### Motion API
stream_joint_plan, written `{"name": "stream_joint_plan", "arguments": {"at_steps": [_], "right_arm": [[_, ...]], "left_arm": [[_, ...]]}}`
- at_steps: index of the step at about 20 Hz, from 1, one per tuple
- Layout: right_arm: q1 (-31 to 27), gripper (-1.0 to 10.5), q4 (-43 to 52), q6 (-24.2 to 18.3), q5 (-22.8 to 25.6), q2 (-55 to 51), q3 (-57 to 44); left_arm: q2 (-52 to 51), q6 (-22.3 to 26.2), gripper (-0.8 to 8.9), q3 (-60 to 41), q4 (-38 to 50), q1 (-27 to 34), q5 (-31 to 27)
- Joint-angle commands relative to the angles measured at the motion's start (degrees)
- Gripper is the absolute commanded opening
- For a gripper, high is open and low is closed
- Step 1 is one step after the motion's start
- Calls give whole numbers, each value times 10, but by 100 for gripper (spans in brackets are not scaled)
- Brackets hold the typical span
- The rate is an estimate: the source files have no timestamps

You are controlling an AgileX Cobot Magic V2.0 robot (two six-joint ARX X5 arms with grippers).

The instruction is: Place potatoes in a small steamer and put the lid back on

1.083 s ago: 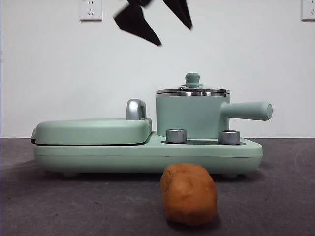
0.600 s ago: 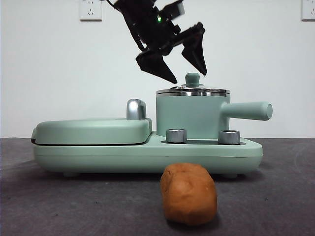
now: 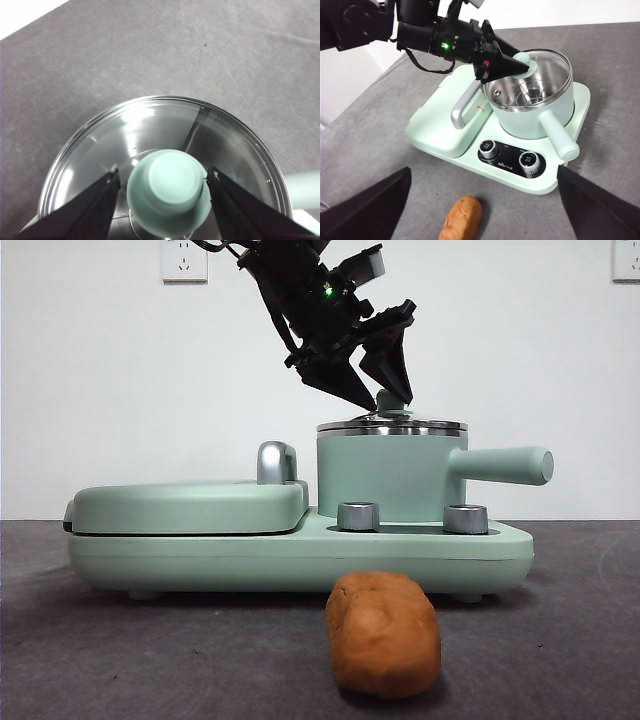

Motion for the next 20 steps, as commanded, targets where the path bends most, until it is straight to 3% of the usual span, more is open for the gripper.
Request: {"name": "stream_joint_plan", "arguments": {"at_steps": [1, 4, 7, 10, 14, 20], "right_arm": [[0, 466, 4, 8, -2, 3, 10], [0, 466, 4, 8, -2, 3, 10], [0, 466, 4, 8, -2, 3, 10], [0, 466, 4, 8, -2, 3, 10], [0, 466, 4, 8, -2, 3, 10], [0, 466, 4, 46, 2, 13, 10]], "left_arm": [[17, 6, 260, 20, 4, -6, -1], [18, 6, 149, 20, 5, -6, -1], [18, 6, 139, 20, 5, -7, -1], [18, 6, 26, 20, 6, -7, -1], [6, -38, 24, 22, 17, -8, 0], [-45, -40, 24, 27, -4, 8, 0]]}}
